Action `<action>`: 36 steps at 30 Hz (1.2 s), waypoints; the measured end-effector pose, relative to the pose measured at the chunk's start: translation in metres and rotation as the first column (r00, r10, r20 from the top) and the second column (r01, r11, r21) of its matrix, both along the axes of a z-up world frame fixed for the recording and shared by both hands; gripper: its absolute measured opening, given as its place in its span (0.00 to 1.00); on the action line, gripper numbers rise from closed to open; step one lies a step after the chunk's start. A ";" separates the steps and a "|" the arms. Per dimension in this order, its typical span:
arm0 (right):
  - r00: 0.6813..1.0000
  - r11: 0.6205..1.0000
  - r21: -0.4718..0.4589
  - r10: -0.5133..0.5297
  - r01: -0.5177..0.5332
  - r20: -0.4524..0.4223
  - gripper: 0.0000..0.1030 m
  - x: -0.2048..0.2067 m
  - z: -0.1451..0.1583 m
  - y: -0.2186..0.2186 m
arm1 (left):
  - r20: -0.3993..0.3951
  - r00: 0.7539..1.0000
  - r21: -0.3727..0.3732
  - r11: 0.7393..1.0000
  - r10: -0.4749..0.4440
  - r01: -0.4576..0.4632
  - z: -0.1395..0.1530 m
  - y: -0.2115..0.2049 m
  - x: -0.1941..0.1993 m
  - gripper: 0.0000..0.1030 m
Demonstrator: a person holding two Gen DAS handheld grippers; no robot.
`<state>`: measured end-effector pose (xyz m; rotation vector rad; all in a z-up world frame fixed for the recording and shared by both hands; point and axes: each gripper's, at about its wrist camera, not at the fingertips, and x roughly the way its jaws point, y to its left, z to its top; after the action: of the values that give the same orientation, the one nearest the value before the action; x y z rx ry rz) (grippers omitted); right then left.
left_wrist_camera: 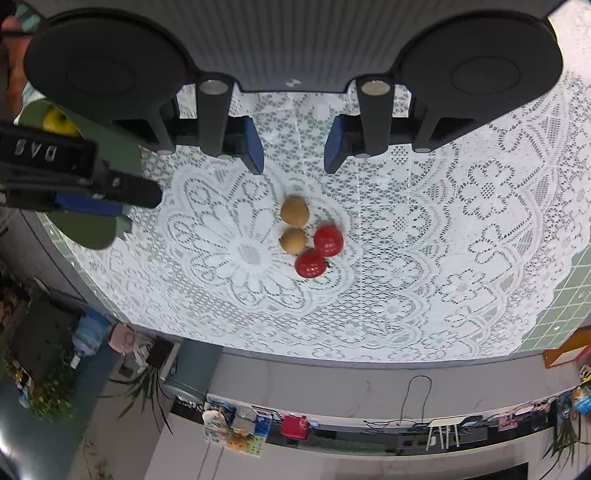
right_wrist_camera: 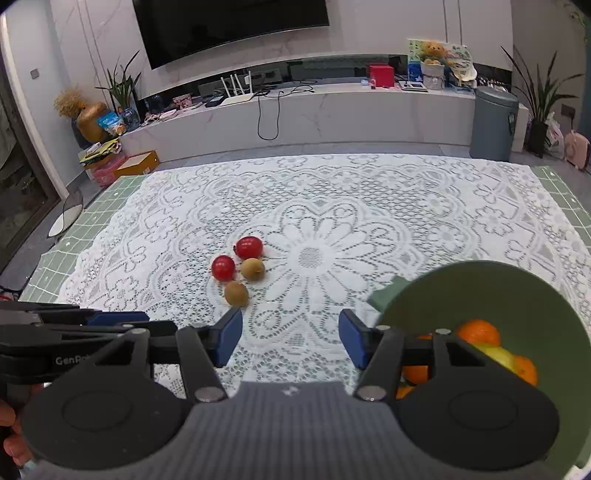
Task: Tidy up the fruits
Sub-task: 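Move both tools back toward the kiwis and red plums, then grasp a brown kiwi with the left tool while the right tool grasps another kiwi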
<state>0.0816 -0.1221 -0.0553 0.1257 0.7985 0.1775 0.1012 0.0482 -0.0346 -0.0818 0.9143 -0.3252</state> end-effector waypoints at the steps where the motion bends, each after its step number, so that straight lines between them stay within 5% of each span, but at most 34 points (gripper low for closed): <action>1: 1.000 1.000 0.003 0.004 -0.004 0.004 0.54 0.002 -0.002 0.003 | 0.002 1.000 -0.007 1.000 0.011 -0.011 -0.002 0.001 0.002 0.39; 18: 0.997 0.981 -0.184 0.059 -0.066 -0.046 0.38 0.043 -0.034 0.029 | -0.067 0.997 -0.034 0.999 0.032 -0.035 -0.029 -0.014 0.049 0.37; 36: 0.998 0.980 -0.191 0.041 -0.048 -0.045 0.36 0.067 -0.040 0.021 | -0.117 0.993 0.004 1.000 -0.016 0.016 -0.056 -0.032 0.084 0.36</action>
<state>0.1484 -0.1008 -0.0949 -0.0716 0.8556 0.1393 0.1856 0.0164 -0.0906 -0.0900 1.0318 -0.3356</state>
